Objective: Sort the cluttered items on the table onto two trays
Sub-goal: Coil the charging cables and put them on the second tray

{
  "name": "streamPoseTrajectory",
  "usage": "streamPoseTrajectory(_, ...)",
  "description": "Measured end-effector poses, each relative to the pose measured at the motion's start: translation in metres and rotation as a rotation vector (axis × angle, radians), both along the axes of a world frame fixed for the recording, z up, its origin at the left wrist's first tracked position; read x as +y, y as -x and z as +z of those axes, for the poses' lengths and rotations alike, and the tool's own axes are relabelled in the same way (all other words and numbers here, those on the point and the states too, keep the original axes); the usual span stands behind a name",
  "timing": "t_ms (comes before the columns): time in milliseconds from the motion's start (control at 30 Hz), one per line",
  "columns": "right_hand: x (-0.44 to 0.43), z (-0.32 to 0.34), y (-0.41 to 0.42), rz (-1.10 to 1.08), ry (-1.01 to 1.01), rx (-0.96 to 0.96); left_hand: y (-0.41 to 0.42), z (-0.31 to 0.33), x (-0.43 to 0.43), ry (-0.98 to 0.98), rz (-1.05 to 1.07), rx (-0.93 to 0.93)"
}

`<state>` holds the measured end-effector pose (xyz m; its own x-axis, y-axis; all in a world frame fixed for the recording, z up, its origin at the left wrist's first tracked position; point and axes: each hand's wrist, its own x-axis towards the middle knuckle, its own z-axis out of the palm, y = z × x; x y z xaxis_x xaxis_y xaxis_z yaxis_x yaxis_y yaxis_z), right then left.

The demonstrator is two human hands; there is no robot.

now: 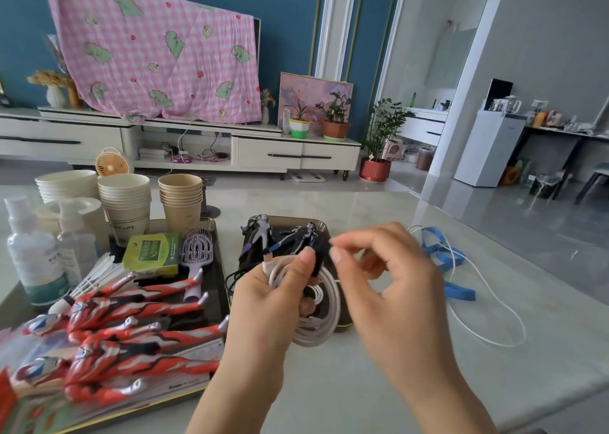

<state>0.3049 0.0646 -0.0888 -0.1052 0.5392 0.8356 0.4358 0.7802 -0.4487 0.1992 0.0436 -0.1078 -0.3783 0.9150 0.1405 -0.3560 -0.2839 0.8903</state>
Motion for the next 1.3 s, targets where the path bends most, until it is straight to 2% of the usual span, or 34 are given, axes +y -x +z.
streamPoseTrajectory(100, 0.0, -0.008, 0.008, 0.061, 0.055, -0.046, 0.001, -0.002, 0.001, -0.013, -0.002, 0.002)
streamPoseTrajectory(300, 0.001, -0.011, 0.014, 0.121, 0.17, 0.031, 0.002, -0.002, 0.002, -0.014, -0.009, -0.022)
streamPoseTrajectory(500, 0.001, -0.011, 0.018, 0.088, 0.226, -0.019, 0.002, -0.005, 0.002, -0.042, 0.008, 0.033)
streamPoseTrajectory(667, -0.001, -0.008, 0.015, 0.157, 0.436, 0.013, 0.002, -0.008, 0.002, -0.045, 0.014, 0.065)
streamPoseTrajectory(933, 0.002, -0.001, 0.005, 0.174, 0.688, 0.116, -0.004, -0.012, 0.006, 0.043, -0.003, 0.149)
streamPoseTrajectory(1167, 0.004, -0.003, -0.005, 0.194, 0.87, 0.06, -0.014, -0.009, 0.005, 0.126, 0.004, 0.26)
streamPoseTrajectory(1300, 0.006, -0.002, -0.009, 0.221, 0.945, 0.092, -0.018, -0.008, 0.003, 0.179, -0.061, 0.22)
